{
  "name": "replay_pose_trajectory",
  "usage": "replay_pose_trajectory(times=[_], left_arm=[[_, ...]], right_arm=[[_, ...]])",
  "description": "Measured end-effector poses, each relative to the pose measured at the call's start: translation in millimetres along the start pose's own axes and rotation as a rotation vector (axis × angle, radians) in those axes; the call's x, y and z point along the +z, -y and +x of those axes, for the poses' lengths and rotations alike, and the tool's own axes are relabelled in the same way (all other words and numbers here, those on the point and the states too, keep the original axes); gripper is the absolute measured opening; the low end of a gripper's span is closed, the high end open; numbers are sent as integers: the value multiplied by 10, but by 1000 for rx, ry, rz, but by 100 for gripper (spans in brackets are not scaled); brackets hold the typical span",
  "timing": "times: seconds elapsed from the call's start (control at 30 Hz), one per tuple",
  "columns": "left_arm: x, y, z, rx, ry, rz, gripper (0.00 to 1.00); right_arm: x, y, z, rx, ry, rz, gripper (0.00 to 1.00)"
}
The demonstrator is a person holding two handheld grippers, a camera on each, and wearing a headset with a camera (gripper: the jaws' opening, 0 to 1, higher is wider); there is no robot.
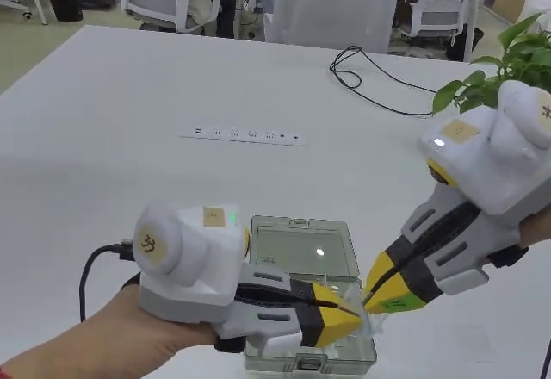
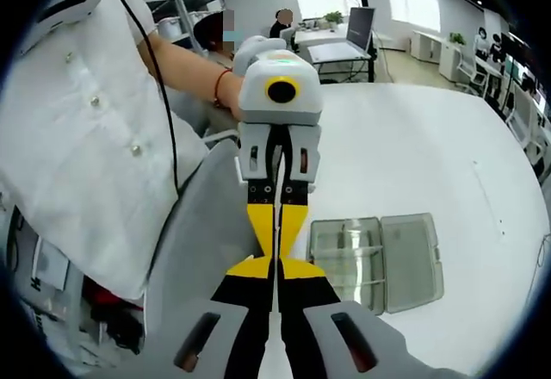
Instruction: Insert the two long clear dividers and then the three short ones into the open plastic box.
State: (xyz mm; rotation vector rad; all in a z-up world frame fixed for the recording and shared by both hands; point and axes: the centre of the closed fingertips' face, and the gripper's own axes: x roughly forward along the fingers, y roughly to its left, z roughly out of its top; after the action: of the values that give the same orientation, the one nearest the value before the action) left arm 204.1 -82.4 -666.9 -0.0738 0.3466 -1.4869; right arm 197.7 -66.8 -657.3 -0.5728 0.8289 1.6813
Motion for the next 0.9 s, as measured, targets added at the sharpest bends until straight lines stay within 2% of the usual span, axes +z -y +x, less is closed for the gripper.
replay_pose_trajectory(times=[0.2, 0.4, 0.57, 0.7, 0.83, 0.9], left_arm=[[-18, 6, 3, 8, -7, 6, 0], [-41, -35, -11, 35, -13, 6, 1], [-67, -100, -53, 64, -27, 13, 8], [-92, -172, -103, 96, -34, 8, 18], [-142, -222, -152, 116, -52, 14, 22], [-151, -250, -174, 130, -53, 14, 27]], right_arm=[[-19, 16, -4, -2, 1, -9, 3], [3, 29, -6, -19, 9, -14, 3], [10, 67, -19, -40, 11, -20, 3], [-2, 123, -40, -58, 14, -18, 3], [-23, 179, -57, -82, 7, -18, 3], [-28, 213, -64, -97, 7, -16, 3]])
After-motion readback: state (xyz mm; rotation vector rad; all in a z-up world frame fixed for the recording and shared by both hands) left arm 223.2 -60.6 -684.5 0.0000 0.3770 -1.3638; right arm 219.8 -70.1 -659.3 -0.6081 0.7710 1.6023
